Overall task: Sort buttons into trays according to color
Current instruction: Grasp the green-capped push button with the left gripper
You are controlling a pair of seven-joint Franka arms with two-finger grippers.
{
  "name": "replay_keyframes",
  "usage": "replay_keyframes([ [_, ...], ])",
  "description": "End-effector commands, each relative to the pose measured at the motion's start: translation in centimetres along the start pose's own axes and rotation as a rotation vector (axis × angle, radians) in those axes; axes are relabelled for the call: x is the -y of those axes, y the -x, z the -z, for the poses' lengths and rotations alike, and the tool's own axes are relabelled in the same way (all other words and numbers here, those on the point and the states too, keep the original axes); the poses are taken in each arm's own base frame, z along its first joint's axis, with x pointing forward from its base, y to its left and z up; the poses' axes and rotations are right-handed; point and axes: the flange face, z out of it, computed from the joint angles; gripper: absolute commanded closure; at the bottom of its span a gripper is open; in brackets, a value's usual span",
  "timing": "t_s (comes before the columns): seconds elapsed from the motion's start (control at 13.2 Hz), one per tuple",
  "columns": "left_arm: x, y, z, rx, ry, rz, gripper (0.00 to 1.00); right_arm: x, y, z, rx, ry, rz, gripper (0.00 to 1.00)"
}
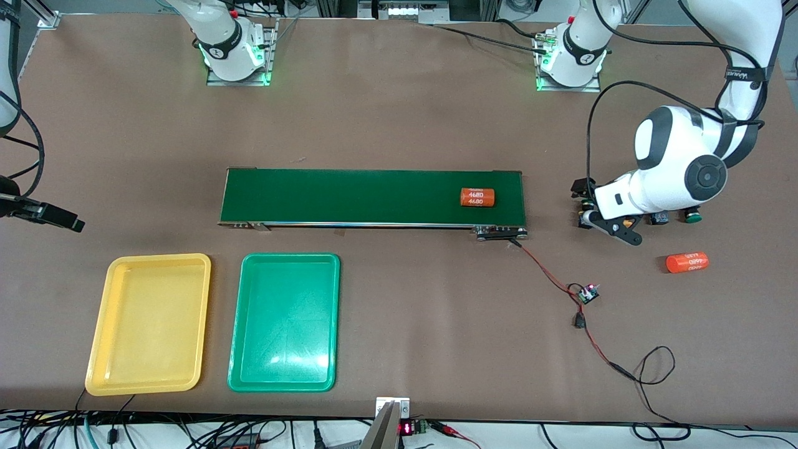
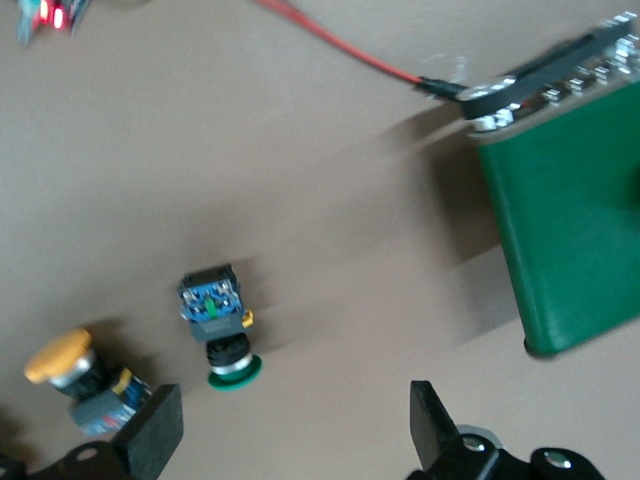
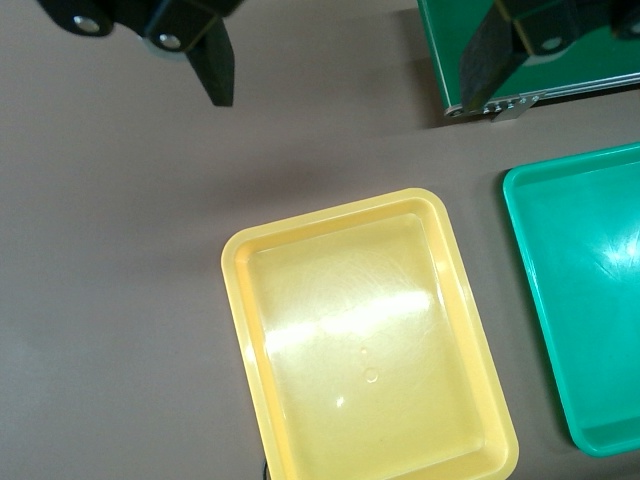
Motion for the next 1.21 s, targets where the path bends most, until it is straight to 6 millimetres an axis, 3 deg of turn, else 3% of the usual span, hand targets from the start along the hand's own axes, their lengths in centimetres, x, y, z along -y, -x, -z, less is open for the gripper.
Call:
replay_keyframes([
  [0.0, 0.5, -0.4, -1.1, 0.003, 0.018, 0.078, 0.00, -0.2, 0.0, 0.6, 0.003, 0.000, 0.015, 0.00],
  [0.38, 3.9, -0.8, -4.8, -0.009, 0.014, 0.140, 0.00, 0.4, 0.0, 0.7, 0.002, 0.001, 0.024, 0.00],
  [0.68, 4.7, -0.8, -6.0, -0.001, 0.021, 0.156, 0.00, 0.2, 0.1, 0.7, 0.003, 0.003, 0.024, 0.00],
  [1.14, 6.1, -1.2, -10.0, 0.011, 0.023, 0.161, 0.00, 0.2, 0.1, 0.6, 0.011, 0.003, 0.021, 0.00],
])
